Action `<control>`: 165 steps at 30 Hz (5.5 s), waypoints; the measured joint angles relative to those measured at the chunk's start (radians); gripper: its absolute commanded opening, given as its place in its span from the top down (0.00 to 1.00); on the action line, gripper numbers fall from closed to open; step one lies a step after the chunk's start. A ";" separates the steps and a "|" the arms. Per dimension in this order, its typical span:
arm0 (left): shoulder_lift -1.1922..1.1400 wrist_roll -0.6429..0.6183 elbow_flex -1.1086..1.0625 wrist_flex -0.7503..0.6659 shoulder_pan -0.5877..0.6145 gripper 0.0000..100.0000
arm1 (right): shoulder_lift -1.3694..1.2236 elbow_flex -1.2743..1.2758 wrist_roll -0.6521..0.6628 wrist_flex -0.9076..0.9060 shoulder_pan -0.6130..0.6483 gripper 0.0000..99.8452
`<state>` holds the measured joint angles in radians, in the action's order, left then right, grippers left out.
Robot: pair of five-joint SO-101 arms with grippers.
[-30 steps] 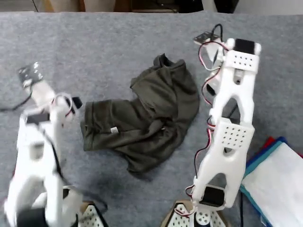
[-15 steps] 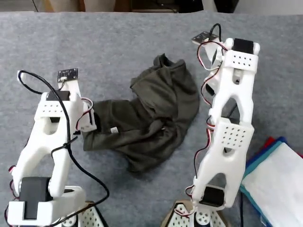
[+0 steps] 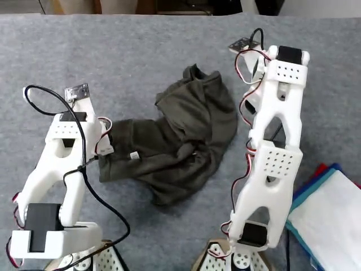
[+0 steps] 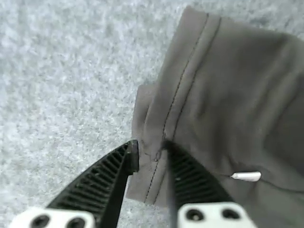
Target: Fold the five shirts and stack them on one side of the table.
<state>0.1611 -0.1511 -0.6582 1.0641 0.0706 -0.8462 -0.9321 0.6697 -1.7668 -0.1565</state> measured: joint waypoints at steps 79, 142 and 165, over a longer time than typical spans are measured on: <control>-0.002 -0.046 -0.140 -0.155 -0.009 0.98 | 0.000 0.000 -0.005 0.000 0.000 0.90; -0.002 0.180 0.135 0.034 0.482 0.98 | -0.018 0.150 -0.328 0.132 0.442 1.00; -0.002 0.209 0.107 0.000 0.434 0.98 | 0.041 0.391 0.132 0.002 -0.295 1.00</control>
<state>0.1596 0.0575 -0.5508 1.0641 0.5048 -0.8048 -0.5409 0.8017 -1.7653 -0.4511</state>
